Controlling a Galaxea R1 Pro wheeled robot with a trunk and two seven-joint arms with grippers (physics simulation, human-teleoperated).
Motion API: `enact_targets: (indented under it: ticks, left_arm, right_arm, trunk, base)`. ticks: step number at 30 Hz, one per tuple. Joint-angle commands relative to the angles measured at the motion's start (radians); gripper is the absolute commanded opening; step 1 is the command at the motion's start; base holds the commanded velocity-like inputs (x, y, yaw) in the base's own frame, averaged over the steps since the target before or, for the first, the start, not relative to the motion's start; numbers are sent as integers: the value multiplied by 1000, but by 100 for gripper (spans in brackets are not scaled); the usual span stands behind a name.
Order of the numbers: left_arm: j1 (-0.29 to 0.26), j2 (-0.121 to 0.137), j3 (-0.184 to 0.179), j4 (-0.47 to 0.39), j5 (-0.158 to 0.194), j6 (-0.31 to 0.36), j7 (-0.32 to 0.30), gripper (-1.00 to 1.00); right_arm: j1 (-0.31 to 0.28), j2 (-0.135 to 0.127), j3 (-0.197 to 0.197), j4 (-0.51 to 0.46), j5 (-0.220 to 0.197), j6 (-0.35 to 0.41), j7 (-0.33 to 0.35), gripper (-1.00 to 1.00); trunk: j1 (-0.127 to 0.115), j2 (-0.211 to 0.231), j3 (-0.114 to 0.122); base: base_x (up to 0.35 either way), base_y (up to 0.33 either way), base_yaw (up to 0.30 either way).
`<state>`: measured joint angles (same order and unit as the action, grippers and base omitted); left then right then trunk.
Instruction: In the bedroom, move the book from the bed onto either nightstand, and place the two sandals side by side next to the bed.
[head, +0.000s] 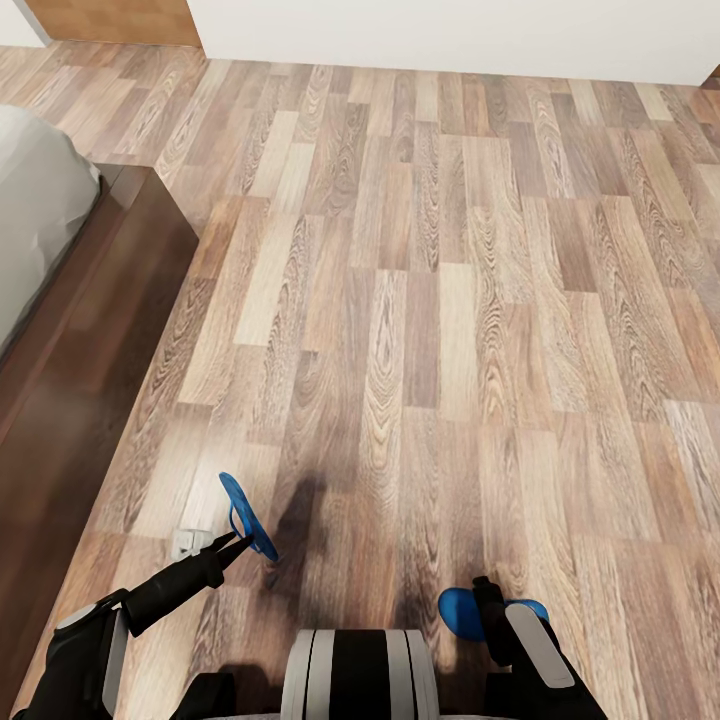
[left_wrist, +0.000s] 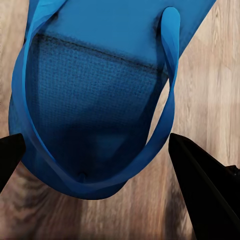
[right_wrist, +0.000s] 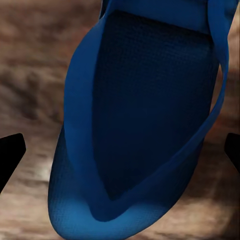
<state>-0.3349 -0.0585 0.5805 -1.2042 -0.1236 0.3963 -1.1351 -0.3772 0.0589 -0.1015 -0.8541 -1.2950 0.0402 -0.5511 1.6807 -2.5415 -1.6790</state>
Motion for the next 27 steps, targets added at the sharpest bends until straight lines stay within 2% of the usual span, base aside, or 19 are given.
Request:
enact_targets:
  ticks: [1,3,4,24,27]
  left_arm:
    - [-1,-1,4,-2,-7,10,-8,-100]
    - [-1,-1,4,-2,-7,10,-8,-100]
    - [-1,-1,4,-2,-7,10,-8,-100]
    - [-1,-1,4,-2,-7,10,-8,-100]
    - [-1,-1,4,-2,-7,10,-8,-100]
  right_arm:
    - [0,1,-4,-1,-3,4,-4,100]
    - [0,1,-4,-2,-3,4,-4,100]
    - [0,1,-4,-2,-3,4,-4,-100]
    - [0,1,-4,-2,-3,4,-4,-100]
    - [0,1,-4,-2,-3,4,-4,-100]
  trunk:
    - [0,0,-1]
    - [0,0,-1]
    - [0,0,-1]
    - [0,0,-1]
    - [-2,0,11]
  base:
    - [0,0,0]
    - [0,0,0]
    - [0,0,0]
    - [0,0,0]
    - [0,0,0]
